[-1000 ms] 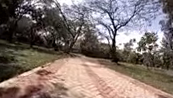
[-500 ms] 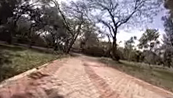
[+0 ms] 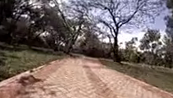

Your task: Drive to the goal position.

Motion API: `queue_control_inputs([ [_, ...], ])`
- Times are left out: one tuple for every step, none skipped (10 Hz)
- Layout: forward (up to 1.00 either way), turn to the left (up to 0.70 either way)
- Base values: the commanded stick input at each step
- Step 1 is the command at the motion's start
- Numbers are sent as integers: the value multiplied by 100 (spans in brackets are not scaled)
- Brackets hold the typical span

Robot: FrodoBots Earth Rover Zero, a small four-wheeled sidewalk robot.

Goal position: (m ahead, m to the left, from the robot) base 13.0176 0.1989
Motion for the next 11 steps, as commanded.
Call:
queue_control_inputs([
  [70,0],
  [70,0],
  [70,0],
  [70,0],
  [70,0],
  [70,0],
  [70,0],
  [70,0],
  [70,0],
  [70,0],
  [70,0],
])
